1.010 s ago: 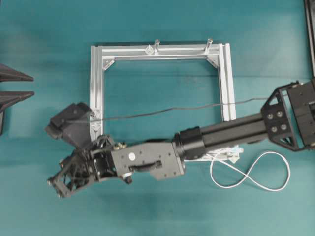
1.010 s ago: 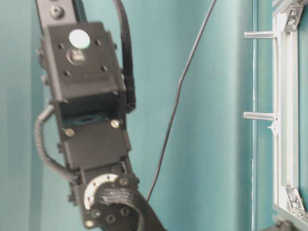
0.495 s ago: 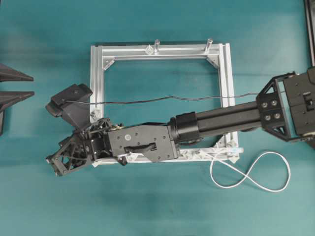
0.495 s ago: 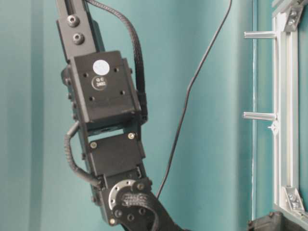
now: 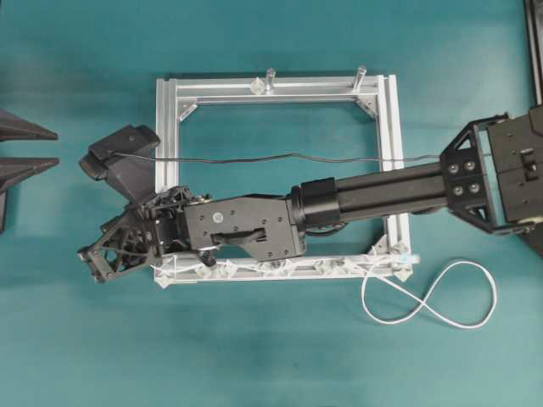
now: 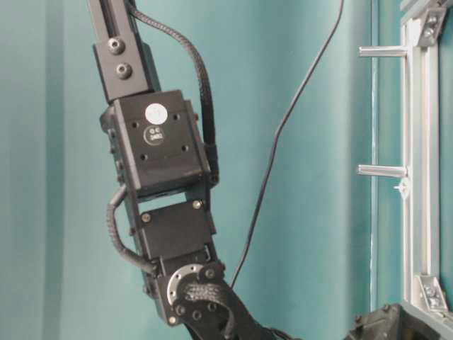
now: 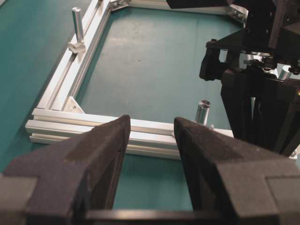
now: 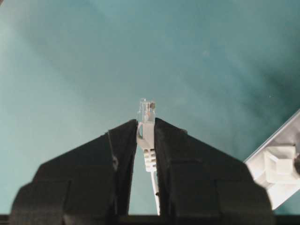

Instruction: Move the cable alternately left and right between 8 closely spaced pins so it hooks onto each one.

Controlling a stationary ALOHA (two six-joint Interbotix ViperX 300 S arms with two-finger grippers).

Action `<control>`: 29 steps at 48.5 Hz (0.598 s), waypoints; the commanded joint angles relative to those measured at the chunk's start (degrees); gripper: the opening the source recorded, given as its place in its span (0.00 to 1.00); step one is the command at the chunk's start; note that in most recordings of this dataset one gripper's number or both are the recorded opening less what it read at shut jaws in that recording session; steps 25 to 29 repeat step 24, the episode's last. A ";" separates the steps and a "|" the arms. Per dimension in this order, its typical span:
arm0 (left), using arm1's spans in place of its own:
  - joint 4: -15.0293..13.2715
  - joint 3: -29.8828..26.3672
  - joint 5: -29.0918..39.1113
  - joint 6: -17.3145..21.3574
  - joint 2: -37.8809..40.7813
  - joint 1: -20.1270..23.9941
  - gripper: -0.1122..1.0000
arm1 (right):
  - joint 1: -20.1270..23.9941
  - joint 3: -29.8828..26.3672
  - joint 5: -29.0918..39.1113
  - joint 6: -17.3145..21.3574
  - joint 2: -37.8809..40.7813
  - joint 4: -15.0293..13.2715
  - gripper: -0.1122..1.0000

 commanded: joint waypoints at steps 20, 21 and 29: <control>0.18 -0.70 -0.53 0.00 0.70 0.18 0.53 | -0.26 -1.76 -0.18 -1.93 -1.41 -0.26 0.24; 0.18 -0.70 -0.53 0.00 0.62 0.18 0.53 | -0.26 -1.76 -0.26 -1.93 -1.41 -0.26 0.24; 0.18 -0.70 -0.53 0.00 0.62 0.18 0.53 | -0.26 -1.67 -0.18 -1.93 -1.41 -0.26 0.24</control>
